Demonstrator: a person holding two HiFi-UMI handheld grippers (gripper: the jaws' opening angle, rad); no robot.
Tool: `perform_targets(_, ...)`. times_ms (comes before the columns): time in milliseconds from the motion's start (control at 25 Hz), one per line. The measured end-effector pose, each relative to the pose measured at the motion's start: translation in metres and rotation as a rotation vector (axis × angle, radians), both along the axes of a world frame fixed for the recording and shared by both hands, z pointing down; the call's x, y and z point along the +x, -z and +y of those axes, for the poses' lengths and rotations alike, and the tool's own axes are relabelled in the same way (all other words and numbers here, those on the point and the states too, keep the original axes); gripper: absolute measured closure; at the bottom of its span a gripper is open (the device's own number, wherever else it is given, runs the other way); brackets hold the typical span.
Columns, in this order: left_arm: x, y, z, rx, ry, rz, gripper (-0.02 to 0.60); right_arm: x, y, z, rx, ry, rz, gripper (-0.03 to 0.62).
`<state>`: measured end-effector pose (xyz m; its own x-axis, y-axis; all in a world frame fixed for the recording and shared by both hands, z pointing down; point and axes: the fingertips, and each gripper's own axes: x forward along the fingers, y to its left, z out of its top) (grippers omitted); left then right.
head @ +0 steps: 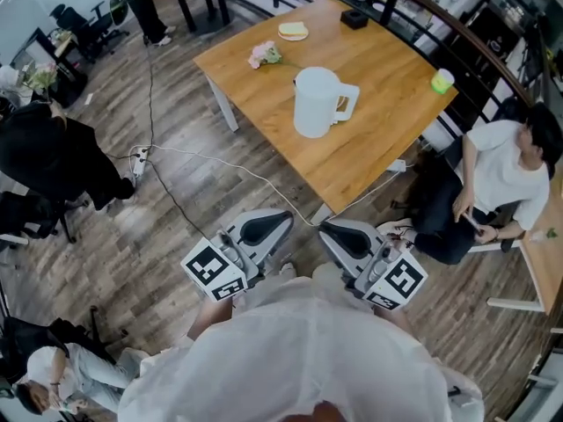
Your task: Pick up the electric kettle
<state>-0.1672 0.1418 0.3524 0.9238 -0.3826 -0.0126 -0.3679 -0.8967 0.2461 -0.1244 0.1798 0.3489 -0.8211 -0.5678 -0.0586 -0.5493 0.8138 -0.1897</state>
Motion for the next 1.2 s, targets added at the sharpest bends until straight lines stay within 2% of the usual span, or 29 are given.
perform_targets(320,0.026,-0.007,-0.029,-0.006,-0.036,-0.012,0.572,0.032,-0.014,-0.048,-0.023,-0.048,0.009,0.579)
perform_targets(560,0.054,-0.005,-0.065,0.008,-0.016,-0.032,0.572,0.057,-0.007,-0.094,0.003,0.019,0.001,0.579)
perform_targets(760,0.079,0.002,-0.098,0.016,0.018,-0.033,0.572,0.082,-0.001,-0.130,0.022,0.036,-0.003,0.579)
perform_targets(1200,0.111,-0.003,-0.136,-0.010,0.050,-0.064,0.572,0.140,-0.026,-0.208,0.006,-0.052,0.052,0.577)
